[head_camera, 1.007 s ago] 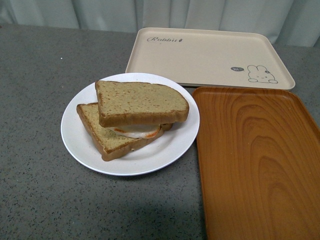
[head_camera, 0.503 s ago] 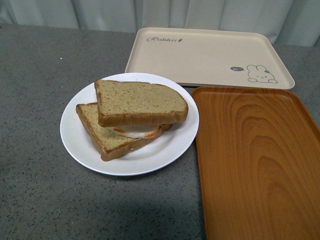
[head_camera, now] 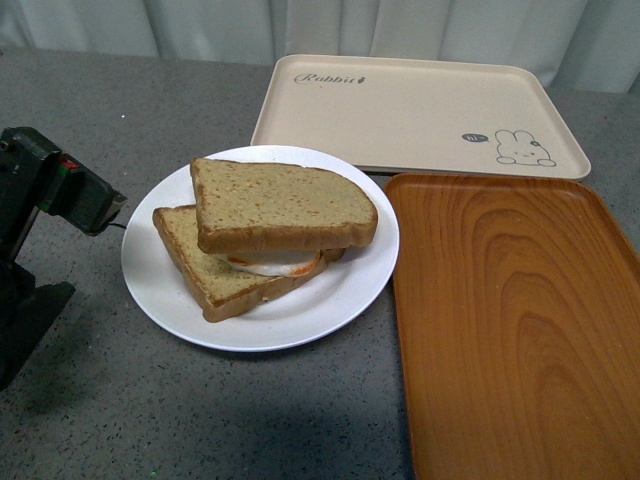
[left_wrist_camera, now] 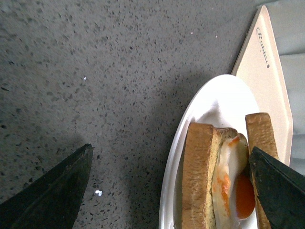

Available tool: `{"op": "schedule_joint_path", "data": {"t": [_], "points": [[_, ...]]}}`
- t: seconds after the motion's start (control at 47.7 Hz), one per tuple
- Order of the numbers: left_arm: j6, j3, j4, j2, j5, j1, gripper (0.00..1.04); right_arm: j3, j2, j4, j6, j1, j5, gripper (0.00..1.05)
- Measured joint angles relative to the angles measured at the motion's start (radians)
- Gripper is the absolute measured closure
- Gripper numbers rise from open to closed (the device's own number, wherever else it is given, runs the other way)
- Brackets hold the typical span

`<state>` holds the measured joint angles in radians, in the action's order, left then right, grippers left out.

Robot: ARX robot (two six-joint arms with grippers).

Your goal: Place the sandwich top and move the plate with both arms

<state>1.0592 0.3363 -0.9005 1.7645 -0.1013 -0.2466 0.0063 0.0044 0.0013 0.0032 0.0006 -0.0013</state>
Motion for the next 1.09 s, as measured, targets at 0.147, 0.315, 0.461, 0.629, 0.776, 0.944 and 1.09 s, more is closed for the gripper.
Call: {"op": "schedule_joint_path", "data": {"t": [0.147, 0.315, 0.461, 0.629, 0.776, 0.944, 1.09], "points": [[0.021, 0.014, -0.021, 0.035, 0.008, -0.015, 0.06, 0.000, 0.000, 0.000, 0.000, 0.000, 0.000, 0.09], [0.054, 0.012, -0.024, 0.042, 0.006, -0.026, 0.06, 0.000, 0.000, 0.000, 0.000, 0.000, 0.000, 0.09], [0.079, 0.002, -0.027, 0.049, 0.006, -0.054, 0.06, 0.000, 0.000, 0.000, 0.000, 0.000, 0.000, 0.09], [0.100, -0.003, -0.039, 0.060, 0.006, -0.068, 0.06, 0.000, 0.000, 0.000, 0.000, 0.000, 0.000, 0.09], [0.120, -0.002, -0.051, 0.068, -0.003, -0.081, 0.06, 0.000, 0.000, 0.000, 0.000, 0.000, 0.000, 0.09], [0.151, 0.014, -0.046, 0.075, -0.006, -0.089, 0.06, 0.000, 0.000, 0.000, 0.000, 0.000, 0.000, 0.09], [0.183, 0.028, -0.021, 0.072, -0.003, -0.090, 0.06, 0.000, 0.000, 0.000, 0.000, 0.000, 0.000, 0.09]]}}
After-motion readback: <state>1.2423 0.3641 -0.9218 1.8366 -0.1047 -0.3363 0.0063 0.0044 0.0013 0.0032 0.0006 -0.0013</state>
